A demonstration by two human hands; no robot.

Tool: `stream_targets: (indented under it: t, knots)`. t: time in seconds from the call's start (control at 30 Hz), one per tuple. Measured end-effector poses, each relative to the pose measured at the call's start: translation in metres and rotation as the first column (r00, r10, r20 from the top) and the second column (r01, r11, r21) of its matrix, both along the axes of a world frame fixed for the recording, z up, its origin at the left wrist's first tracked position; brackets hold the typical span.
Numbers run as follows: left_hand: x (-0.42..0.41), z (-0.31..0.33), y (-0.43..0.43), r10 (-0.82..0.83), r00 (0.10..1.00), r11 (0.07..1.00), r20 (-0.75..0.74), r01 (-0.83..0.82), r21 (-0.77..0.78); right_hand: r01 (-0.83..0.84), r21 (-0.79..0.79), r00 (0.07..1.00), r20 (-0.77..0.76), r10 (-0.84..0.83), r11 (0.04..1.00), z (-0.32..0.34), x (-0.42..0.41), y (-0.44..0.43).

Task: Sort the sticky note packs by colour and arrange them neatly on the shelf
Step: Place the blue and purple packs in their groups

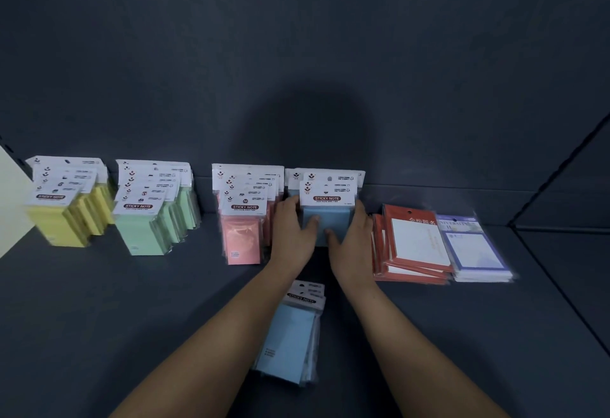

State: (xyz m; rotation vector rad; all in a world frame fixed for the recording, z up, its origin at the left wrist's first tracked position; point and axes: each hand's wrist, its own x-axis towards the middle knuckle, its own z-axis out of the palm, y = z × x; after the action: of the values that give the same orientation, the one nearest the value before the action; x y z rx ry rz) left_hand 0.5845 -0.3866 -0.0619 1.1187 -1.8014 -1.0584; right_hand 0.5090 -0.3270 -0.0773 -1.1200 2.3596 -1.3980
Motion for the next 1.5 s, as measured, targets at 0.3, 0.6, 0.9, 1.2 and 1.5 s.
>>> stream_targets:
  t: [0.3, 0.6, 0.9, 1.2, 1.5]
  knots:
    - [-0.002, 0.005, 0.007, 0.095, 0.994, 0.995, 0.052, -0.095, -0.008, -0.024, 0.052, 1.000, 0.001, 0.024, 0.998, 0.007, 0.000, 0.002]
    - [-0.011, -0.008, 0.011, 0.032, 0.995, 0.973, -0.099, -0.009, 0.229, -0.080, -0.059, 0.964, 0.250, 0.092, 0.995, -0.006, 0.000, 0.000]
    - [-0.009, 0.009, 0.019, 0.064, 0.969, 0.914, -0.241, 0.040, 0.404, -0.156, -0.110, 0.867, 0.461, 0.189, 0.982, 0.006, -0.006, 0.000]
    - [-0.008, -0.002, 0.014, -0.001, 0.985, 0.917, -0.172, 0.070, 0.394, -0.162, -0.098, 0.863, 0.469, 0.189, 0.982, 0.012, -0.007, -0.002]
    - [0.024, -0.004, 0.030, -0.113, 0.991, 0.921, -0.065, 0.130, 0.367, -0.094, -0.010, 0.955, 0.280, 0.093, 0.996, 0.003, 0.003, 0.019]
